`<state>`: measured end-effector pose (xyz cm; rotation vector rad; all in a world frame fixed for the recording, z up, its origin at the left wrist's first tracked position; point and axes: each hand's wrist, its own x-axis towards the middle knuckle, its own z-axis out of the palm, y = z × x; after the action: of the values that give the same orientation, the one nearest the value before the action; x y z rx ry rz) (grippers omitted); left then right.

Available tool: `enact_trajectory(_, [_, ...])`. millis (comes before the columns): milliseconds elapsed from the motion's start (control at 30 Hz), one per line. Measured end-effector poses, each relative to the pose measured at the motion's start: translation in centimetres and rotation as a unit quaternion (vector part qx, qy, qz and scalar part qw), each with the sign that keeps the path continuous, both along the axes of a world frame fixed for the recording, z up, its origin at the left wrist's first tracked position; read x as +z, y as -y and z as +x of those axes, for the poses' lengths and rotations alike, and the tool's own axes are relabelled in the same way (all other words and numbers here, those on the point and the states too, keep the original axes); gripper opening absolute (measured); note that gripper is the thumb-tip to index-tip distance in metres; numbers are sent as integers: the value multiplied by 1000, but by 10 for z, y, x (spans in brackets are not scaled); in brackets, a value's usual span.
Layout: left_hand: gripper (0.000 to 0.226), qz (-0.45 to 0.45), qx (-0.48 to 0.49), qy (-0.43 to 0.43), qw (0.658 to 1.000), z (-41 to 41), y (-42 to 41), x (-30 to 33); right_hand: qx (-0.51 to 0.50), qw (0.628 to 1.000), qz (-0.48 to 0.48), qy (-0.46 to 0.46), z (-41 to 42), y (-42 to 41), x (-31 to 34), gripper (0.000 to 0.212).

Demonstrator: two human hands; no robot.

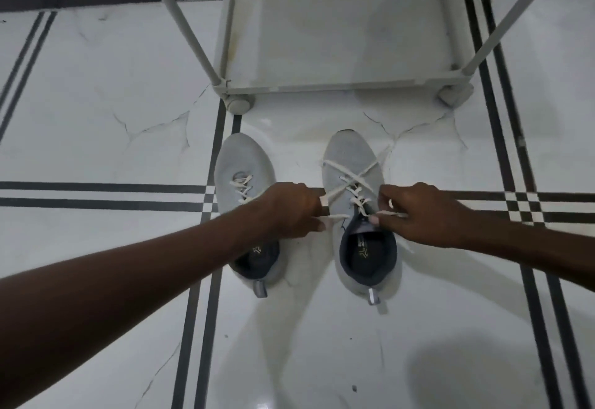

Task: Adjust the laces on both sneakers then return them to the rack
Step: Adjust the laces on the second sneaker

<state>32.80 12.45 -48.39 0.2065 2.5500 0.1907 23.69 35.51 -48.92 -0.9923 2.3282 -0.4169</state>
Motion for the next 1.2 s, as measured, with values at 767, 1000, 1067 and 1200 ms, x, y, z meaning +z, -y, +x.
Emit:
enact_trajectory(767, [14,191,227,-52,954,16,-22,-7,39,995,35,86,-21,-3,-7,36])
enact_trajectory(1000, [19,173,247,-45,952,28,-11,-4,61,995,79,19,-29,-19,-5,41])
enact_trajectory(1067, [20,159,237,-44,957,29,-11,-6,64,994,84,11,-24,-23,-6,35])
enact_trajectory(1200, [21,137,153,-54,977,23,-2,-4,37,997,69,-2,-24,-28,-2,35])
